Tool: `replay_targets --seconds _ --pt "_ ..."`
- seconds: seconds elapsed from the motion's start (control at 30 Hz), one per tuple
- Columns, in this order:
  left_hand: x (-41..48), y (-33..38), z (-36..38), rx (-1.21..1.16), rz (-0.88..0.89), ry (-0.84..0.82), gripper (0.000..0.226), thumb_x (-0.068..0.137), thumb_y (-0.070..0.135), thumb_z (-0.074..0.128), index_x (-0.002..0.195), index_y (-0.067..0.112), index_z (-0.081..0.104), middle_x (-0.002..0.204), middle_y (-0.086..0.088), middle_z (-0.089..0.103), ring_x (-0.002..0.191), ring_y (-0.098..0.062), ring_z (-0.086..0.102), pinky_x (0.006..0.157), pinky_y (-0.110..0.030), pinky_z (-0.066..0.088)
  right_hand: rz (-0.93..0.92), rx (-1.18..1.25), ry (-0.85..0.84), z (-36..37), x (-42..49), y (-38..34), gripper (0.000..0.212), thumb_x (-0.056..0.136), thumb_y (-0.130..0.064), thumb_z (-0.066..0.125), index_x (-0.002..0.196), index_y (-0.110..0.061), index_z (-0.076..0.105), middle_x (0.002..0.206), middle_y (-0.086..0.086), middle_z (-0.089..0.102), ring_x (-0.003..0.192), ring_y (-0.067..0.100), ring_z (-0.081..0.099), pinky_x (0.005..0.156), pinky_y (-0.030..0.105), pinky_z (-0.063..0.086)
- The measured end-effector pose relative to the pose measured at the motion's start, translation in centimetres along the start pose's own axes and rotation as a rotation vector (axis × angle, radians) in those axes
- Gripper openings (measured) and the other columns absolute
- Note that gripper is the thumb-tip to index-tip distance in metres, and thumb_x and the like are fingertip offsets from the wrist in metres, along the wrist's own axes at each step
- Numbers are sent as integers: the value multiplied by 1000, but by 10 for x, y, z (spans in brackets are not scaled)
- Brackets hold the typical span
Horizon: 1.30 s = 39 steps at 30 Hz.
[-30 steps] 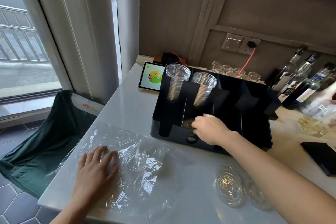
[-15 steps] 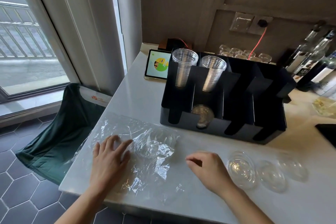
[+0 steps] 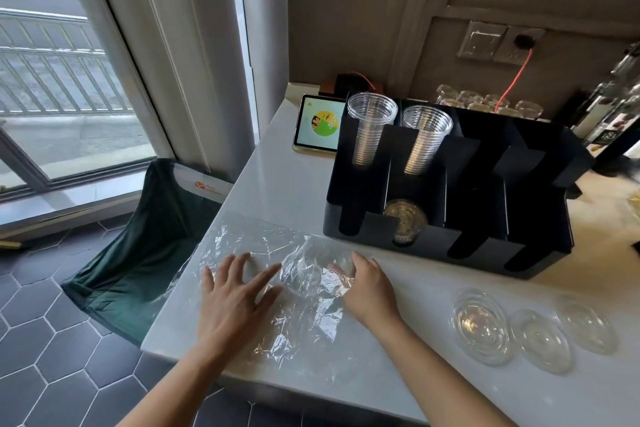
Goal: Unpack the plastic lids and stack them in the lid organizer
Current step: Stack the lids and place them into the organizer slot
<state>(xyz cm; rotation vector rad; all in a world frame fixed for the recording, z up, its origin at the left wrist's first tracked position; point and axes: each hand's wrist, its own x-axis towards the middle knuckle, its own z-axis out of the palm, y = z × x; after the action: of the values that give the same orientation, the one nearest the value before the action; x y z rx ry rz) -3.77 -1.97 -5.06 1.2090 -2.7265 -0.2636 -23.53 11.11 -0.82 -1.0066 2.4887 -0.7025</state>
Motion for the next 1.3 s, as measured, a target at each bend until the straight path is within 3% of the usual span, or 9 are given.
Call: replay_targets --seconds 0.13,0.23,0.43,0.6,0.73,0.83,1.07,1.2,1.3 --pt "1 -3 5 27 11 7 51 93 75 24 140 61 42 146 -3 51 142 -34 37 118 -65 20 50 183 -28 5 4 -14 33 85 -37 69 68 -17 49 69 -3 48 70 22 46 60 34 35" --pt "1 -6 8 23 13 25 50 94 74 27 139 59 43 143 -1 53 141 -33 39 116 -66 23 61 259 -31 13 5 -17 31 85 -38 71 99 -11 69 86 1 60 82 21 55 75 31 44" --pt "1 -6 7 -16 8 26 50 94 71 28 135 55 50 142 -3 55 140 -35 41 116 -67 23 201 550 -95 18 3 -23 43 81 -32 79 120 -20 64 102 -2 63 90 17 60 88 36 52" --pt "-2 -3 1 -34 17 34 59 93 70 20 133 49 58 142 -5 54 141 -36 40 118 -66 20 232 753 -126 20 1 -29 25 79 -22 80 102 -14 74 81 -5 67 70 10 59 68 28 47" --pt "-2 -2 -1 -33 14 30 61 92 68 22 130 44 63 140 -6 55 139 -37 41 116 -65 22 269 892 -149 24 -1 -33 35 79 -16 81 110 -12 67 104 8 74 95 23 72 85 37 56" --pt "-1 -4 3 -34 15 36 56 95 65 24 128 45 64 139 -6 56 138 -37 43 114 -65 25 276 914 -111 30 -3 -34 41 77 -14 81 113 -14 62 108 10 73 98 26 73 89 41 58" --pt "2 -4 7 -46 -29 28 39 97 59 37 133 57 52 140 4 50 141 -27 36 120 -58 17 283 942 19 17 -22 -17 29 73 -17 80 97 -24 66 98 3 73 89 19 68 76 32 53" --pt "8 -5 -4 -79 -17 -82 53 86 65 34 138 59 44 146 7 44 147 -23 26 121 -55 7 255 1070 -5 -9 -38 -1 37 70 -20 81 105 -17 68 97 11 78 81 18 72 68 32 54" --pt "19 -6 -16 38 40 -209 67 85 74 31 150 59 20 159 5 31 154 -23 14 122 -56 -1 239 1124 25 -27 -47 13 31 81 -10 77 110 -17 66 92 6 79 78 15 71 68 31 51"
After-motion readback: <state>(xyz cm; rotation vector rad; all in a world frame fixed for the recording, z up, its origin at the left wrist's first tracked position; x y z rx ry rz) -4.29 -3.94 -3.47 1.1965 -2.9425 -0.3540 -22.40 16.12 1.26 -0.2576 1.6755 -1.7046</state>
